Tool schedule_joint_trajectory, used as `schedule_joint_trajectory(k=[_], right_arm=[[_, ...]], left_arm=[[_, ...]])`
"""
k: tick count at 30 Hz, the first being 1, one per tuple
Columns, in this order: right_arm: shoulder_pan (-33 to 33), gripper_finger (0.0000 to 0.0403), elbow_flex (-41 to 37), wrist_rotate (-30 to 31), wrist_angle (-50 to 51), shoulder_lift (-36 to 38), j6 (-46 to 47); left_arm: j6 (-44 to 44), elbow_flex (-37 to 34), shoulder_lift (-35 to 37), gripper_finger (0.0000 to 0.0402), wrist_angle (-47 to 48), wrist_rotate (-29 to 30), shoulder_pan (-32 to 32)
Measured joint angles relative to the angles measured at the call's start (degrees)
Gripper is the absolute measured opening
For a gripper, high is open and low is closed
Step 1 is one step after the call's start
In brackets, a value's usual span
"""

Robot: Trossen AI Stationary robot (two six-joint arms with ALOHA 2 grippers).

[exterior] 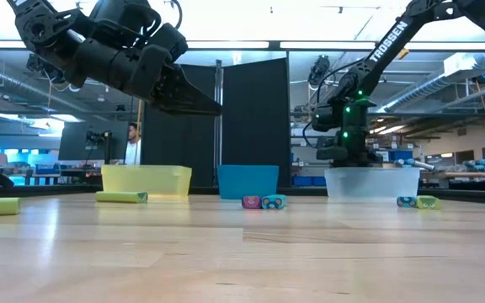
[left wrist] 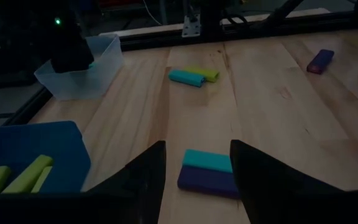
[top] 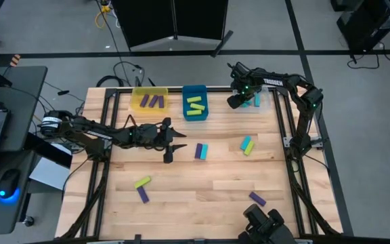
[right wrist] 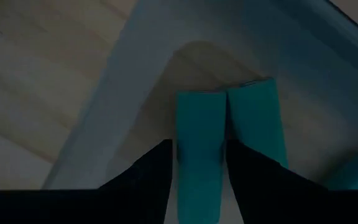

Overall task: Sort blocks
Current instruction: Put the blue block into the transparent bin, then put the green block into the blue bin

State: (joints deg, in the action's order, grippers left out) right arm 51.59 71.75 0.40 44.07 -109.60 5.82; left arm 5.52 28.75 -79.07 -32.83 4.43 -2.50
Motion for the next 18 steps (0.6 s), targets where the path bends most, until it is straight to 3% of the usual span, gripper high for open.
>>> schedule_joint_trajectory(k=[9,14,18], right_arm=[[-0.15,0.0177,1.22,1.91,6.45,4.24,-4.85],[-0.67,0.0104,1.10,1.64,12.65,12.21,-7.31],[-3.55,0.0016,-2.01,1.53,9.89,20.76,-8.53]], left_arm=[[-0.92,-0.02,0.00,0.0182,1.58,-0.06,0.08],[0.31,0.15,0.00,0.0146,2.54,-2.26,0.48],[0.36,3.03,0.76,0.0094,12.04,-2.82,0.62]])
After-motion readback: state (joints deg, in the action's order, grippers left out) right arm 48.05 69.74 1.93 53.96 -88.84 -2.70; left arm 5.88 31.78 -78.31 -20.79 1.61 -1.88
